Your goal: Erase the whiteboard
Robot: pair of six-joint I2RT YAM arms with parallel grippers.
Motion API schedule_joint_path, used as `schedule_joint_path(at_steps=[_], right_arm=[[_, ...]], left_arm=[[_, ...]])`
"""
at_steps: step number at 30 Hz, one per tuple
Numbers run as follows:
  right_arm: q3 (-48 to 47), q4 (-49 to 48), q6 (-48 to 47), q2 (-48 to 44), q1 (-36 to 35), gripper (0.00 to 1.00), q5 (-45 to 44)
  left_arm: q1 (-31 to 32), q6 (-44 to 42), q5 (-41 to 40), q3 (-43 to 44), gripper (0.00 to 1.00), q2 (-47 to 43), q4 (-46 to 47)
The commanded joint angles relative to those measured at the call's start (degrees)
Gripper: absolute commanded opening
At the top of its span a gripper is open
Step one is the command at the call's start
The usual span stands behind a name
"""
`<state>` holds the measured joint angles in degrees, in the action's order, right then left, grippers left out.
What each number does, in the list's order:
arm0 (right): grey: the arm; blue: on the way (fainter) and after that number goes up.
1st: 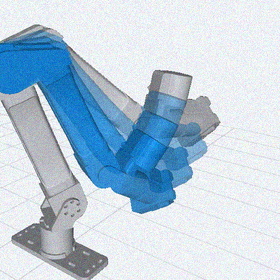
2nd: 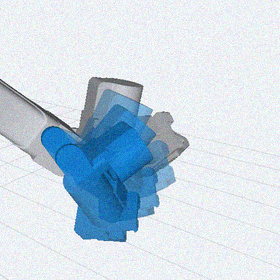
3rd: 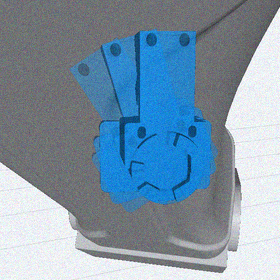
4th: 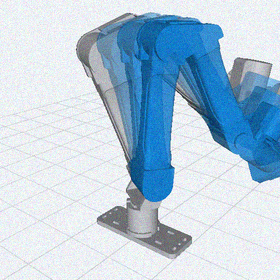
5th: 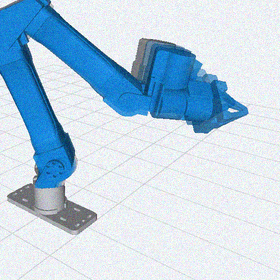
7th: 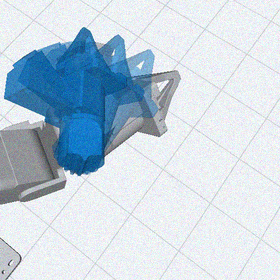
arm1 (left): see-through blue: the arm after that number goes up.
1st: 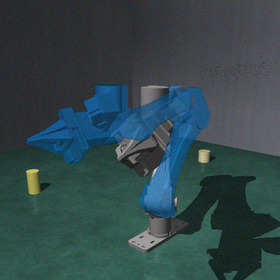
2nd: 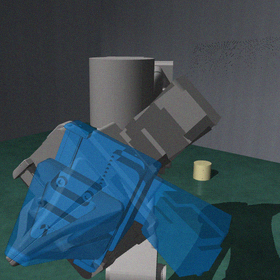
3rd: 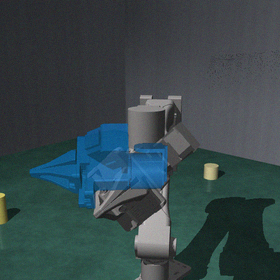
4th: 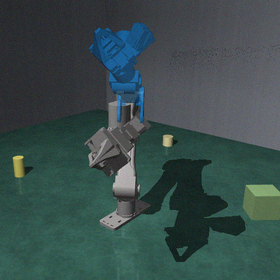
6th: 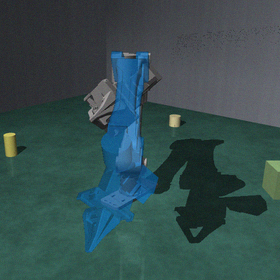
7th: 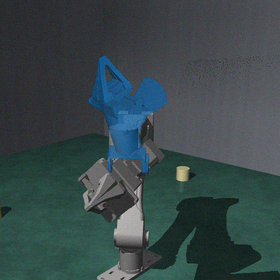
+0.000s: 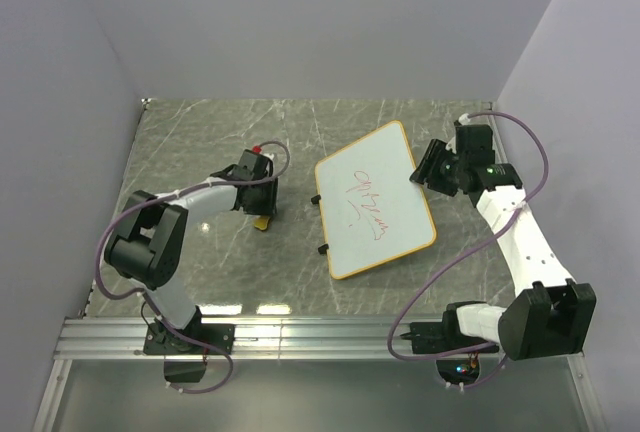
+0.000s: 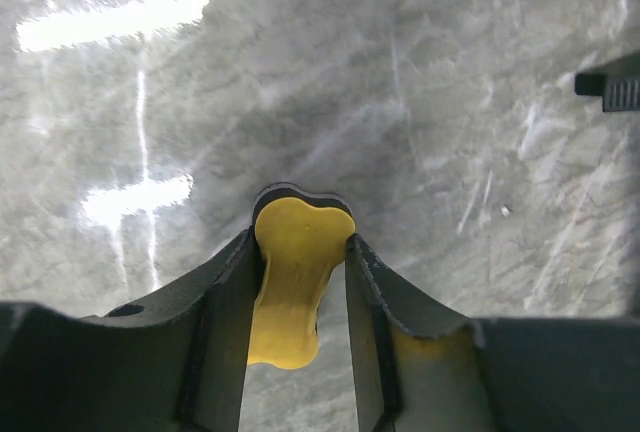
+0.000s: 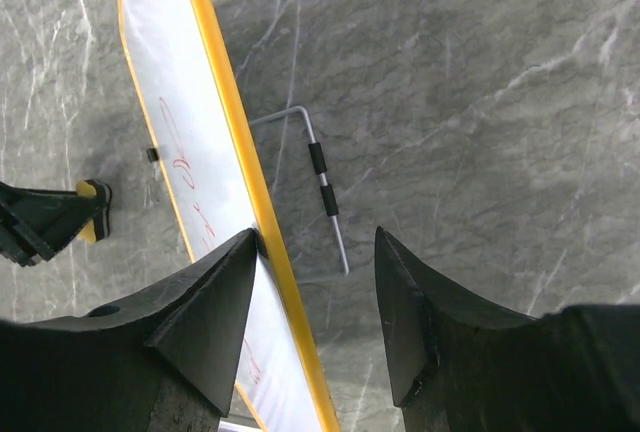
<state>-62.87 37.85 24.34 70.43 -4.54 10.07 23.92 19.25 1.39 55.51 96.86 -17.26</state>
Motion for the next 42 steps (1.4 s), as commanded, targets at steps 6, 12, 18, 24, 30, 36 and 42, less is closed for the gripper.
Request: schedule_joint_path(at_steps=[6, 12, 18, 24, 30, 36, 42], right_arm=[[0.91, -2.43, -0.96, -1.17, 0.40, 0.58, 0.39], [3.19, -3.30, -0.43, -2.23, 0.40, 0.59, 0.83], [4.95, -3.66, -0.25, -3.11, 0.40, 0.60, 0.57], [5.22, -3.48, -1.13, -3.20, 0.49, 0.60, 0.04], [4.95, -3.57, -1.75, -2.67, 0.67, 0.60, 0.22], [3.20, -4.79, -1.84, -2.23, 0.84, 0.61, 3.64], [1.70, -9.71, -1.14, -0.31, 0.84, 0.63, 13.65]], left_arm=[[0.86, 0.27, -1.21, -1.28, 0.44, -2.64, -0.94], [0.86, 0.09, -3.06, -1.01, 0.55, -3.96, -2.08], [0.95, 0.18, -2.53, -1.01, 0.56, -4.66, -2.61], [1.13, 0.35, -2.44, -1.71, 0.56, -5.01, -2.70], [1.74, 0.79, -2.97, -2.07, 0.48, -3.70, -2.61], [2.01, 1.67, -3.67, -2.42, 0.28, -2.55, -2.34], [2.36, 1.94, -3.67, -2.16, 0.01, -1.76, -2.87]])
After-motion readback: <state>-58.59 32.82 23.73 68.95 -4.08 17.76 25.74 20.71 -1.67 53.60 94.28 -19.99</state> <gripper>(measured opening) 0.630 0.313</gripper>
